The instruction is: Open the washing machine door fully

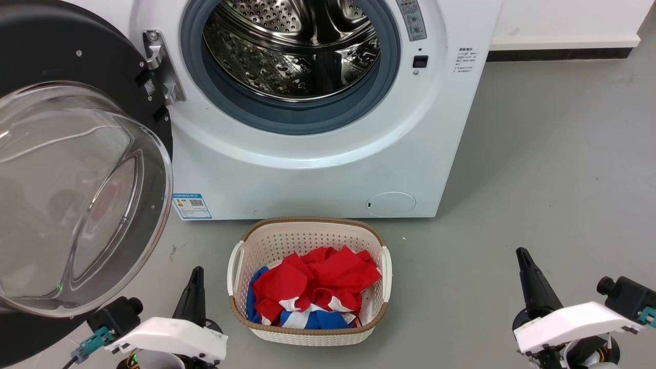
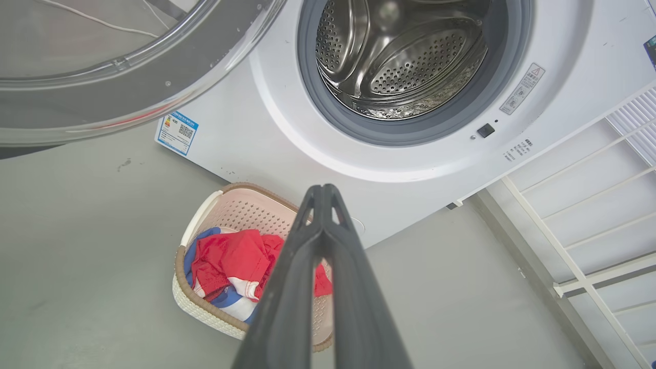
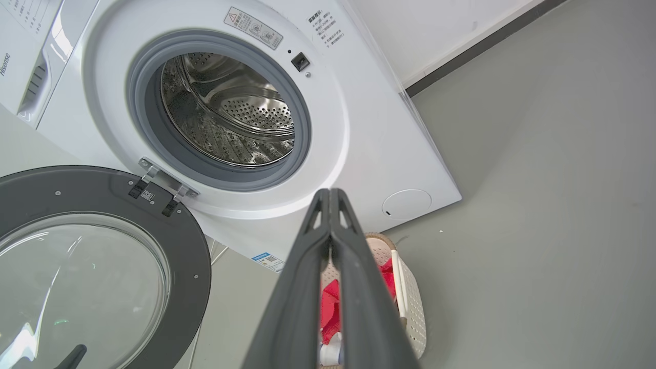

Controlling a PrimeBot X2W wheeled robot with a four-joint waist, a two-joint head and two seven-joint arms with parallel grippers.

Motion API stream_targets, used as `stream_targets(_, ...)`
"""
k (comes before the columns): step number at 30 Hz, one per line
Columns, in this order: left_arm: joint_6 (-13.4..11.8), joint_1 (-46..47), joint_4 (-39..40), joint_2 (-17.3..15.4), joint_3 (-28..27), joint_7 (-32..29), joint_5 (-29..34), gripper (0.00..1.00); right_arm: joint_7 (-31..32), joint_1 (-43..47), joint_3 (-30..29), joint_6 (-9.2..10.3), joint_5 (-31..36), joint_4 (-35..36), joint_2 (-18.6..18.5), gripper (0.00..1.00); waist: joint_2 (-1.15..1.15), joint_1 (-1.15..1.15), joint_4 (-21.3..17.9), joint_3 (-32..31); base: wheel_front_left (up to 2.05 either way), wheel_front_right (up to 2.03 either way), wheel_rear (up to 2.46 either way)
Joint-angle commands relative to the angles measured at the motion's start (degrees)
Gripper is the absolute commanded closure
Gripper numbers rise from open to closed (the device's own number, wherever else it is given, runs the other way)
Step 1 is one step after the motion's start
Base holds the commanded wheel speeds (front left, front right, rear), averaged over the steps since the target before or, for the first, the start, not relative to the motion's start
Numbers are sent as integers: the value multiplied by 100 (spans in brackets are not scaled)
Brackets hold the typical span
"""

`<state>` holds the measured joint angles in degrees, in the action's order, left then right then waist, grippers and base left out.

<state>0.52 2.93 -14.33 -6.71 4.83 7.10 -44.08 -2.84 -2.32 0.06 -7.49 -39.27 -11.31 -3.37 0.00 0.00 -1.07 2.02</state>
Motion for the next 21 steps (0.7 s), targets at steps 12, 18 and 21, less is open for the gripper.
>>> stream_targets(12,158,202,73,70,-256,-263,-948,100,161,-209,-102,-1,-1090,4,-49,100,0,0,14,-24,0,0,0)
stream_targets(18,211,222,70,98,-343,-377,-1339,100,225,-232,-142,-1,-1528,-21,-53,100,0,0,21,-35,0,0,0)
stream_targets(21,241,231,70,111,-388,-431,-1523,100,258,-241,-162,-1,-1735,-33,-54,100,0,0,24,-41,0,0,0)
